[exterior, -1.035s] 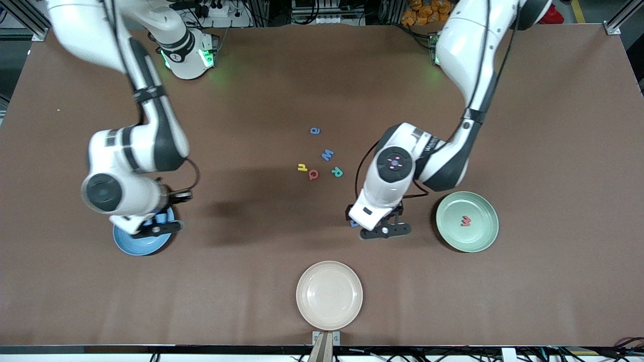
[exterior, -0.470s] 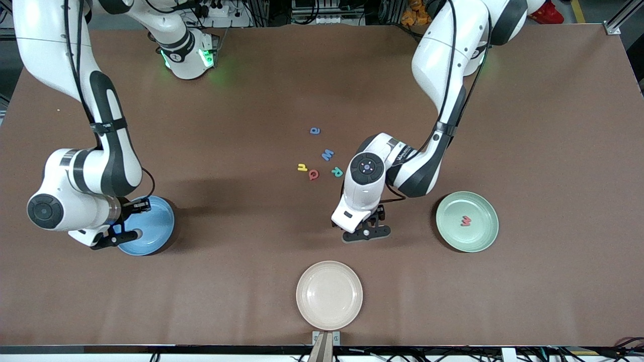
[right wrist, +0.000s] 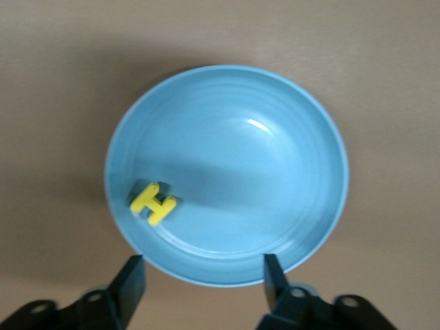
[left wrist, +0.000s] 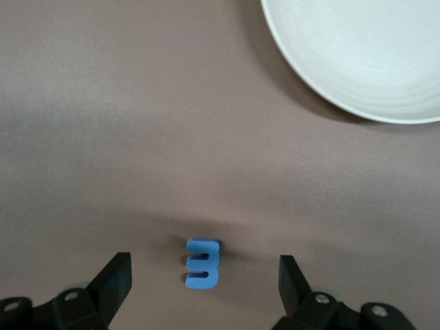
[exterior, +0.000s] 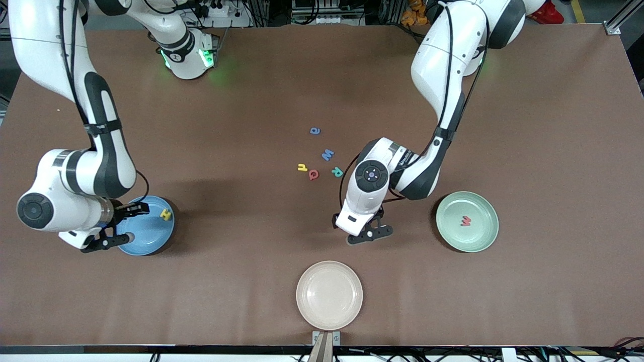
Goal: Sort uppercase to blue plate, lowercase to green plate
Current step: 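Release the H on the blue plate while the left gripper grasps the m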
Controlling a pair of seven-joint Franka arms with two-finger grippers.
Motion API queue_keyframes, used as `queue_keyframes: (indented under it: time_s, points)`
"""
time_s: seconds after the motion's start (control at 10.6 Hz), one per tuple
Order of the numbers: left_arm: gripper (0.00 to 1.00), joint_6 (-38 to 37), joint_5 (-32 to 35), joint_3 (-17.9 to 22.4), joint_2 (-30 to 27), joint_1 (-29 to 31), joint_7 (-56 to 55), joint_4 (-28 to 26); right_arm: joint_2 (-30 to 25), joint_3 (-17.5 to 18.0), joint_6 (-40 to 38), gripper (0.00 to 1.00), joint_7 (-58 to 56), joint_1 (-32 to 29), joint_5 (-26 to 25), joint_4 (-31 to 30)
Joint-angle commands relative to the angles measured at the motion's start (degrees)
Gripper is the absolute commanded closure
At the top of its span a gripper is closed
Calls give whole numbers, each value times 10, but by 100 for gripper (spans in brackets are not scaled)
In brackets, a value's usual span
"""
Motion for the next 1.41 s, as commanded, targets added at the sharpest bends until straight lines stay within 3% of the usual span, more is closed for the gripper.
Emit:
queue_keyframes:
  time_s: [0.0, 0.85, 1.03, 1.32]
  points:
    - [9, -1, -15, 6, 17, -5, -13, 13, 12, 8, 0, 0, 1, -3, 2, 16]
    - [21, -1, -15, 8, 33, -7, -13, 15, 22, 15, -30, 0, 79, 28, 46, 9]
    - [34, -1, -15, 8, 35, -7, -13, 16, 23, 15, -31, 0, 79, 28, 46, 9]
    - [36, -1, -14, 9, 39, -9, -12, 17, 18, 15, -69, 0, 106, 57, 54, 6]
